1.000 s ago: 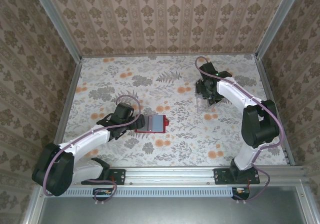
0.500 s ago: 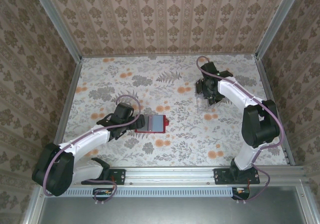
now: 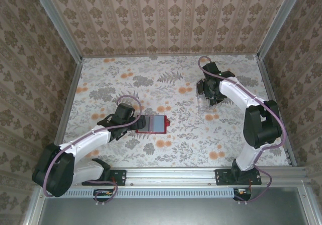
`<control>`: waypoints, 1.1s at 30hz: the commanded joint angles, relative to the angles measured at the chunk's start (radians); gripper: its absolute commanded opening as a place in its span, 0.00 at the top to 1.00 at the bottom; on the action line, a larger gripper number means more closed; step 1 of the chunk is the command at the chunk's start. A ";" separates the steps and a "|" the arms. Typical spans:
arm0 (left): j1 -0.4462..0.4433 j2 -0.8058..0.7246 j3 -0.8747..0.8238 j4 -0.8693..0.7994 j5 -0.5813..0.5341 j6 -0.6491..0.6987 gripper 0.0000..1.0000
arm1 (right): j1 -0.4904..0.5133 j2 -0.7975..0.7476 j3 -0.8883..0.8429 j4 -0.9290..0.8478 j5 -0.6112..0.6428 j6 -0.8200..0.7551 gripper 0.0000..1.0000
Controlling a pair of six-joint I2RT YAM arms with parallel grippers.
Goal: Put the credit cards into the card holder
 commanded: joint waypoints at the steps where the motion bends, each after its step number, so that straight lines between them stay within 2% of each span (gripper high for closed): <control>1: 0.006 -0.006 0.007 0.001 0.011 0.014 0.00 | -0.005 0.007 -0.005 0.002 -0.021 -0.015 0.64; 11: 0.006 -0.018 -0.001 -0.003 0.008 0.010 0.00 | -0.006 0.000 -0.006 0.013 -0.062 -0.006 0.68; 30: 0.006 -0.020 -0.005 -0.005 0.005 0.013 0.00 | -0.009 0.027 0.007 0.018 -0.085 -0.011 0.86; 33: 0.006 -0.022 -0.007 -0.005 0.005 0.011 0.00 | -0.008 0.032 0.012 0.015 -0.091 -0.015 0.86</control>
